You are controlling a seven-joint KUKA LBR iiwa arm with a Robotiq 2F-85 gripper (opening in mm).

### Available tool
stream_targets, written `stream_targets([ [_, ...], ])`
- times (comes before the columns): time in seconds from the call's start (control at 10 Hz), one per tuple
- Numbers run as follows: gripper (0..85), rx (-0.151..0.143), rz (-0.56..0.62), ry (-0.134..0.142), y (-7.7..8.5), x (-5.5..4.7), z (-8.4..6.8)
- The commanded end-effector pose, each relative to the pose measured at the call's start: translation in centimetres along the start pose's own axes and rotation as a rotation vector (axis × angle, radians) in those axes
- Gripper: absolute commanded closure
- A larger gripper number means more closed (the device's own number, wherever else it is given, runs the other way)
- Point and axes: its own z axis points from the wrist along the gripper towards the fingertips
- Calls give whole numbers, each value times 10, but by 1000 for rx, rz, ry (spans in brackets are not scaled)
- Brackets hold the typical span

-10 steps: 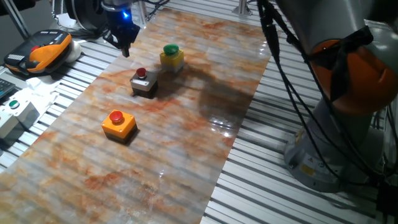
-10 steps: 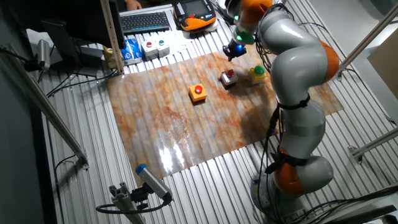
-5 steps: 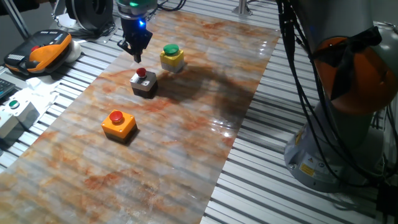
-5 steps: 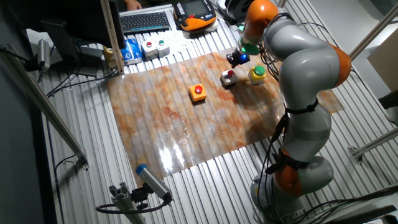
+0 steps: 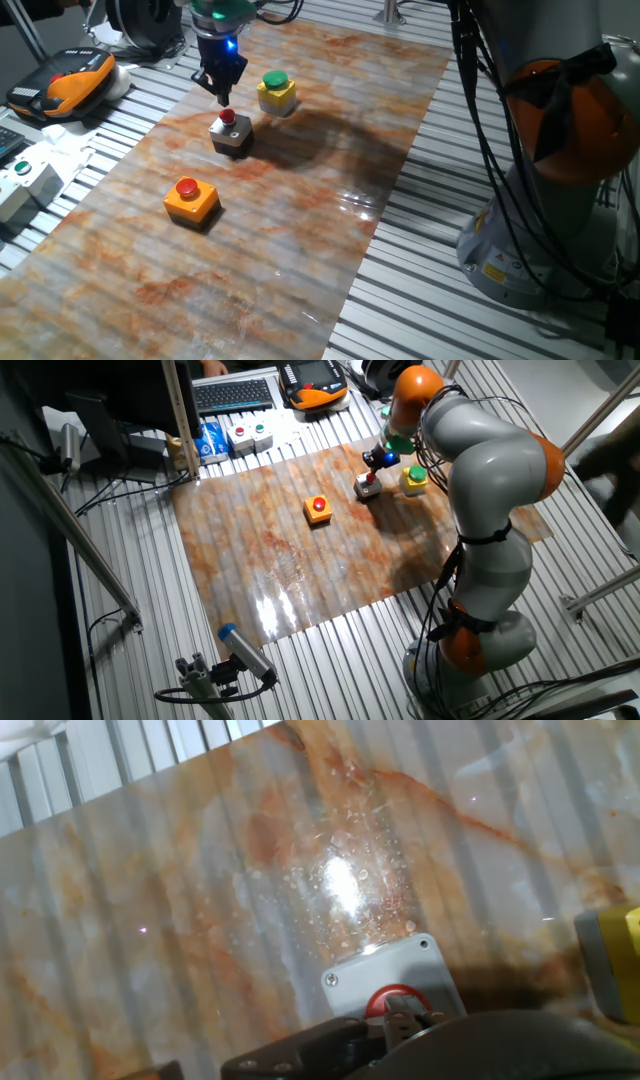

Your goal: Press three buttons from left to right in sequence

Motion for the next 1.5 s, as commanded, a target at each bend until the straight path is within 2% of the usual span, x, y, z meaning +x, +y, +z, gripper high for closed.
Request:
stream_targets([
  [0.0,850,1,-2,-5,0,1,3],
  [1.4,850,-11,-17,-27,-3,-2,24],
])
